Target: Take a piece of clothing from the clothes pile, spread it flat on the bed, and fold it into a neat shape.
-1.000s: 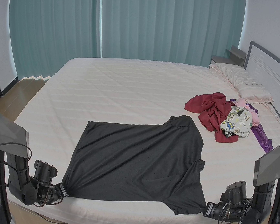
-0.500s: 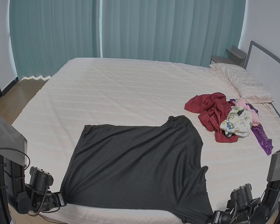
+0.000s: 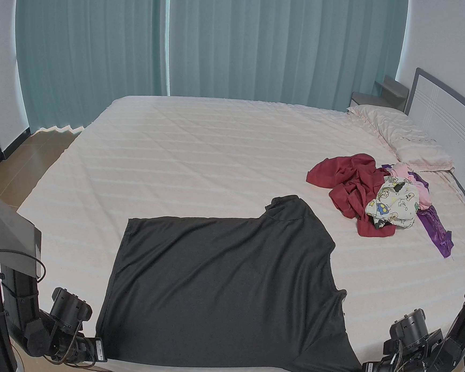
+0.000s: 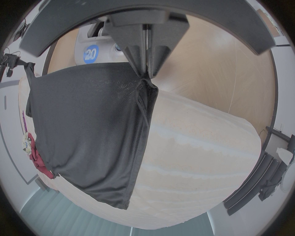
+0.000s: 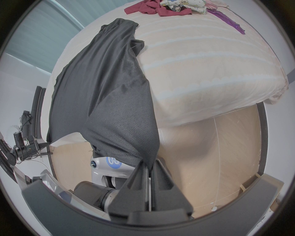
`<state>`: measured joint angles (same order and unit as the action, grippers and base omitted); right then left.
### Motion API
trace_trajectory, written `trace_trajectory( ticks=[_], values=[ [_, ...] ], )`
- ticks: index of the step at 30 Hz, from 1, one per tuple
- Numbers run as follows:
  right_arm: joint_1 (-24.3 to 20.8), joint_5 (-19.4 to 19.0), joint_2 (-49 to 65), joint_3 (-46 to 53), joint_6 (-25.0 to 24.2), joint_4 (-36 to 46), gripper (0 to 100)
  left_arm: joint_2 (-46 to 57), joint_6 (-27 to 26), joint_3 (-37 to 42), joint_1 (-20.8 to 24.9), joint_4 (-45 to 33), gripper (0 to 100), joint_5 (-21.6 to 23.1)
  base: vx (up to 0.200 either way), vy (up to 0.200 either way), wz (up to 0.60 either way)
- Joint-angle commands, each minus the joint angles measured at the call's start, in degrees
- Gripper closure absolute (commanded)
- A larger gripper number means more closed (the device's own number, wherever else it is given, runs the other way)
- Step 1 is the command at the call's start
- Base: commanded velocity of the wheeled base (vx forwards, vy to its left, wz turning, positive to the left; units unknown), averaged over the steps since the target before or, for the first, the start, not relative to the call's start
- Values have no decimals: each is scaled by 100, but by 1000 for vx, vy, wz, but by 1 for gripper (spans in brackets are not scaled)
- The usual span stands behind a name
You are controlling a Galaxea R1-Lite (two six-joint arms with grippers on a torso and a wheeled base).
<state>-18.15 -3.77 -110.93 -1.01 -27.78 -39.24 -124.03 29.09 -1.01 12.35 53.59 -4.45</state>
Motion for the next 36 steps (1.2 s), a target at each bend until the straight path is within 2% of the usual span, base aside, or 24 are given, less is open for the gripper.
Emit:
trace_trajectory(
  ticks=[1, 3, 10, 17, 25, 27, 36],
  values=[
    [-4, 51, 107, 101, 142, 215, 100, 608, -8, 84, 250, -481, 100, 93, 0, 0, 0],
    [-4, 60, 133, 101, 159, 206, 100, 986, -8, 57, 286, -815, 100, 181, 0, 0, 0],
    [-4, 78, 617, 101, 168, 206, 100, 1627, -8, 48, 233, -912, 100, 181, 0, 0, 0],
    [22, 78, 889, 5, 106, 13, 100, 1706, 18, -48, 163, -929, 100, 181, 0, 0, 0],
    [93, 69, 916, -312, 80, -365, 100, 1856, 203, -567, -66, -921, 100, 208, 0, 0, 0],
    [207, 69, 916, -567, 89, -400, 100, 1829, 370, -839, -145, -956, 100, 190, 0, 0, 0],
    [356, 87, 819, -1244, 98, -391, 100, 1768, 405, -1279, -294, -929, 100, 208, 0, 0, 0]
  ],
)
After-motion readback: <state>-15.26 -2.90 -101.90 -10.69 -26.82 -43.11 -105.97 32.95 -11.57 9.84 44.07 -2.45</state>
